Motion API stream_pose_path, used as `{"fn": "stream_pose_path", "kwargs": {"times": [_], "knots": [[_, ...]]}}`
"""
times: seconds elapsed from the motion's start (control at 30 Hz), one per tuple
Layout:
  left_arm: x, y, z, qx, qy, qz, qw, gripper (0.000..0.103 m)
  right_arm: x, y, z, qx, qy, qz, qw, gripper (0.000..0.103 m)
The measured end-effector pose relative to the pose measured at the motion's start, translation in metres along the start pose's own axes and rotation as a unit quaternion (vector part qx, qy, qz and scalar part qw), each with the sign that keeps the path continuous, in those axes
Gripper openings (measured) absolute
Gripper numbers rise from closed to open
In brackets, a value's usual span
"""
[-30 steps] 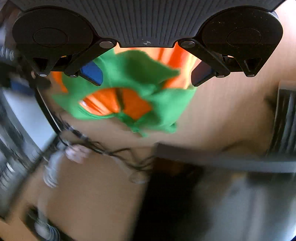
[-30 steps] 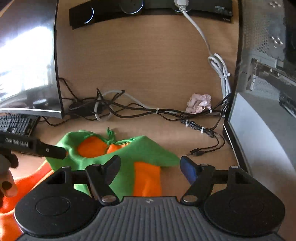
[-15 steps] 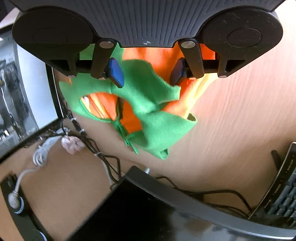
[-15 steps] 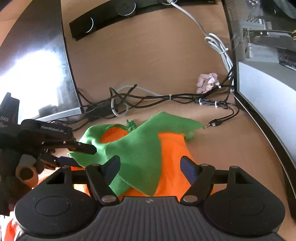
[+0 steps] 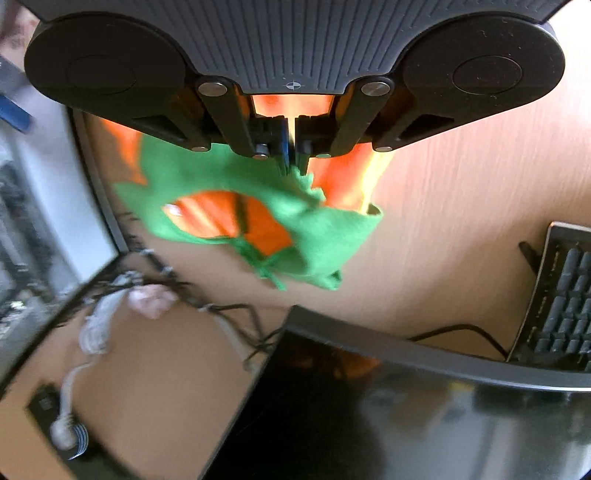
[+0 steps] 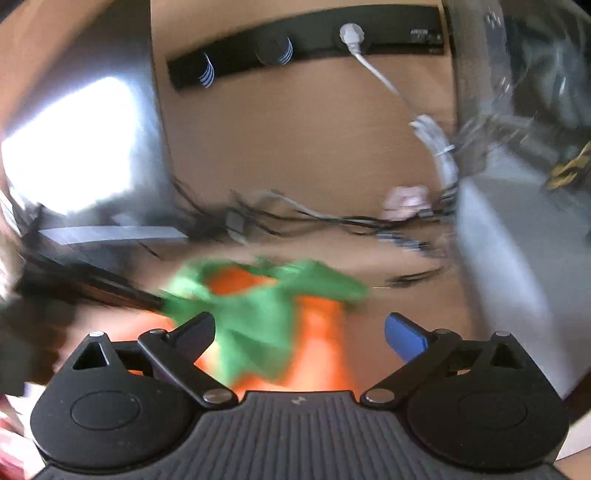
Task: Fold clothes
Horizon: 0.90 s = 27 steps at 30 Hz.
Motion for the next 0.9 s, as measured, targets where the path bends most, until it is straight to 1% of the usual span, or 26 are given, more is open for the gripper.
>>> {"fn": "stream_pose_path", "kwargs": {"times": [0.07,0.13,0.2,0.23,0.27,0.3,0.33,0.37,0.4,0.43,0.47,0.5,0.53,0.57,0.6,0.63,0.67,0.7,0.73,0.77,0.8,0.83,0.87,0.9], "knots": [[-0.001,-0.015,0.011,-0.008,0.004,-0.01,0.9999,0.003,-0.003,-0.005,-0.011,-0.004,-0.022,0.031,0.999,0.099],[0.0,-0.021,0.018,-0.005,0.0,-0.027,0.9996,0.003,-0.007,-0.009,-0.021,-0.007,-0.036,0.054,0.998,0.099],[0.001,-0.027,0.025,-0.001,-0.006,-0.044,0.999,0.004,-0.013,-0.009,-0.028,-0.007,-0.017,0.04,0.999,0.099],[0.002,-0.03,0.028,0.001,-0.008,-0.053,0.9985,0.006,-0.016,-0.006,-0.031,0.001,-0.012,0.039,0.999,0.098],[0.005,-0.024,0.03,0.015,-0.017,-0.059,0.998,0.007,-0.018,-0.004,-0.035,0.009,-0.006,0.039,0.999,0.095],[0.009,-0.015,0.032,0.033,-0.028,-0.064,0.9971,0.017,-0.021,-0.001,-0.039,0.016,-0.004,0.039,0.999,0.085],[0.013,-0.007,0.034,0.05,-0.038,-0.068,0.9957,0.033,-0.023,0.004,-0.044,0.02,-0.007,0.04,0.999,0.072],[0.017,0.003,0.032,0.069,-0.045,-0.077,0.9936,0.04,-0.024,0.008,-0.052,0.021,-0.009,0.04,0.999,0.066],[0.022,0.013,0.03,0.089,-0.05,-0.087,0.9909,0.053,-0.025,0.013,-0.061,0.017,-0.009,0.037,0.999,0.056],[0.025,0.021,0.023,0.101,-0.058,-0.096,0.9886,0.06,-0.026,0.017,-0.072,0.012,-0.011,0.037,0.999,0.053],[0.028,0.029,0.015,0.11,-0.065,-0.106,0.9862,0.064,-0.025,0.019,-0.085,0.006,-0.019,0.04,0.999,0.053],[0.032,0.036,0.007,0.119,-0.073,-0.115,0.9836,0.077,-0.025,0.02,-0.099,-0.001,-0.03,0.048,0.998,0.053],[0.03,0.038,-0.007,0.107,-0.068,-0.12,0.9847,0.081,-0.023,0.016,-0.115,-0.01,-0.051,0.063,0.997,0.053],[0.028,0.039,-0.022,0.091,-0.059,-0.123,0.9864,0.081,-0.02,0.01,-0.132,-0.025,-0.072,0.079,0.994,0.053],[0.025,0.04,-0.038,0.075,-0.051,-0.127,0.9878,0.081,-0.015,0.004,-0.144,-0.04,-0.084,0.085,0.992,0.053],[0.02,0.036,-0.052,0.048,-0.046,-0.121,0.9904,0.08,-0.009,0.0,-0.151,-0.049,-0.087,0.082,0.992,0.052],[0.015,0.032,-0.062,0.032,-0.039,-0.118,0.9918,0.078,-0.002,-0.004,-0.159,-0.059,-0.09,0.079,0.991,0.053],[0.01,0.029,-0.07,0.019,-0.03,-0.115,0.9928,0.071,0.002,-0.005,-0.163,-0.066,-0.09,0.076,0.991,0.053],[0.005,0.025,-0.077,0.005,-0.022,-0.111,0.9935,0.072,0.002,0.0,-0.16,-0.07,-0.087,0.074,0.991,0.053],[0.004,0.024,-0.076,0.003,-0.02,-0.108,0.9939,0.072,0.002,0.005,-0.157,-0.068,-0.081,0.072,0.992,0.053],[0.003,0.023,-0.073,0.004,-0.021,-0.105,0.9942,0.073,-0.002,0.012,-0.151,-0.056,-0.069,0.073,0.993,0.053],[0.003,0.023,-0.07,0.005,-0.021,-0.102,0.9946,0.076,-0.006,0.02,-0.146,-0.047,-0.056,0.072,0.995,0.053],[0.003,0.022,-0.067,0.006,-0.021,-0.099,0.9949,0.077,-0.011,0.027,-0.144,-0.043,-0.039,0.069,0.996,0.055],[0.002,0.022,-0.064,0.007,-0.021,-0.095,0.9952,0.078,-0.016,0.033,-0.144,-0.042,-0.021,0.064,0.997,0.058]]}}
Point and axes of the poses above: each gripper's, at about its wrist camera, not at the fingertips, and z roughly against the way its jaws point, x to its right, y to its top, the point moved 7 cm from there along -z, roughly the way its jaws point, and after that the axes turned 11 degrees about -z, right-handed, at the moved point
